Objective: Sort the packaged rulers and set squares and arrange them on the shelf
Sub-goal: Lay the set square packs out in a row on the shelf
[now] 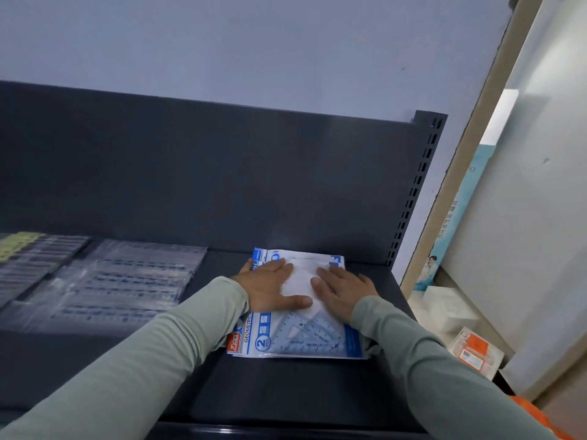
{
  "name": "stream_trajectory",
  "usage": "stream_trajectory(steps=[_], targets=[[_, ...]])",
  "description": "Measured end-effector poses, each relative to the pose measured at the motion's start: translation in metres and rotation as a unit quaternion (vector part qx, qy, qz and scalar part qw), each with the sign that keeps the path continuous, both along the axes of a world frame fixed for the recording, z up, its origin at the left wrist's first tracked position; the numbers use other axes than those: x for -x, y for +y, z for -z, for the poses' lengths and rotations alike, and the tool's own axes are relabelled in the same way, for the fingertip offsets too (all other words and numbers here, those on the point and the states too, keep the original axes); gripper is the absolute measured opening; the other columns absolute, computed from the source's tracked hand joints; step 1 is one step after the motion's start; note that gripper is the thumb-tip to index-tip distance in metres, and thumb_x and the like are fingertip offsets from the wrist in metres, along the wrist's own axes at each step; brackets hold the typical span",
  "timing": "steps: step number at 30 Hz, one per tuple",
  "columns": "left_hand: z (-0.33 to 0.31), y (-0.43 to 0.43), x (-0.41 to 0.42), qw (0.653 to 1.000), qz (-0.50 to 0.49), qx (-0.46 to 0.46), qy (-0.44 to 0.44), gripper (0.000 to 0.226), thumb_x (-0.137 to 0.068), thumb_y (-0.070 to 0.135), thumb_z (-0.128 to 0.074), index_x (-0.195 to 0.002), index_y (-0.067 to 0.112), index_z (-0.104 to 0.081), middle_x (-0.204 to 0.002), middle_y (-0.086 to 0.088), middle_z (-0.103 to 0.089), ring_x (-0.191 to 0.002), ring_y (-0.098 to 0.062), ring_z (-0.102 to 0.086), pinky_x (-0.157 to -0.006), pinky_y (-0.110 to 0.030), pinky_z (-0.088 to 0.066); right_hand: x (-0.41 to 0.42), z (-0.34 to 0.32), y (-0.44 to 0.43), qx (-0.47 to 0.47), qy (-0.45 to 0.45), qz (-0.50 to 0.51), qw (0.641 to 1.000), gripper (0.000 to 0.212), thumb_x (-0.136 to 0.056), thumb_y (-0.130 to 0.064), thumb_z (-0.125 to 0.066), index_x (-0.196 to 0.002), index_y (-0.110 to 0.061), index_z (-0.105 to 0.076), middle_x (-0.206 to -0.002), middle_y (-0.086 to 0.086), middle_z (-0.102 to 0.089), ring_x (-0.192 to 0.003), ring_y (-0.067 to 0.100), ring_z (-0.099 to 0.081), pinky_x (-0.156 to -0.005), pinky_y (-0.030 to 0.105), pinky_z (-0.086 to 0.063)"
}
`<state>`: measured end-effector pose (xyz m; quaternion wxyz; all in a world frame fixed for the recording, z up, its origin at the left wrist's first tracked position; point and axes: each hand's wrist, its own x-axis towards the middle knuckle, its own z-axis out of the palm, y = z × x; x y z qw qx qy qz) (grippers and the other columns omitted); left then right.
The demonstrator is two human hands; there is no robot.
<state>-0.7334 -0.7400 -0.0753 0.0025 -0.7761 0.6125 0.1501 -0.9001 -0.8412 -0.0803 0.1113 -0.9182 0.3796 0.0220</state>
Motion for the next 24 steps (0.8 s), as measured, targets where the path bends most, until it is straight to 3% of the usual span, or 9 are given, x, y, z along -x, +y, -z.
stream_trajectory(steps=[10, 20, 24], targets=[[-0.003, 0.009, 0.010, 1.000, 0.025, -0.001, -0.001, 0.099, -0.081, 0.080, -0.033, -0.154, 0.021, -0.001, -0.162, 0.005, 0.003, -0.148, -0.011, 0.001, -0.120, -0.044, 0.000, 0.007, 0.005, 0.010, 0.016, -0.003, -0.041, 0.999, 0.054, -0.100, -0.050, -0.016, -0.150, -0.030, -0.018, -0.160, -0.004, -0.009, -0.147, 0.012, -0.008, -0.118, 0.039, -0.004], [-0.007, 0.026, 0.017, 0.999, 0.007, 0.017, -0.039, 0.086, -0.087, 0.075, -0.021, -0.154, 0.025, 0.000, -0.161, 0.006, 0.008, -0.147, -0.007, 0.007, -0.118, -0.047, 0.011, 0.017, 0.010, 0.021, 0.016, -0.039, -0.035, 0.999, 0.053, -0.101, -0.044, -0.015, -0.152, -0.029, -0.012, -0.161, -0.006, 0.000, -0.147, 0.009, 0.001, -0.119, 0.039, 0.003], [-0.014, 0.044, 0.029, 0.996, 0.006, 0.028, -0.080, 0.103, -0.076, 0.083, -0.016, -0.154, 0.018, 0.002, -0.161, 0.003, 0.009, -0.147, -0.009, 0.009, -0.117, -0.047, 0.013, 0.025, 0.011, 0.031, 0.018, -0.032, -0.038, 0.999, 0.054, -0.101, -0.044, -0.014, -0.152, -0.028, -0.009, -0.161, -0.006, 0.002, -0.147, 0.008, 0.003, -0.119, 0.040, 0.006]])
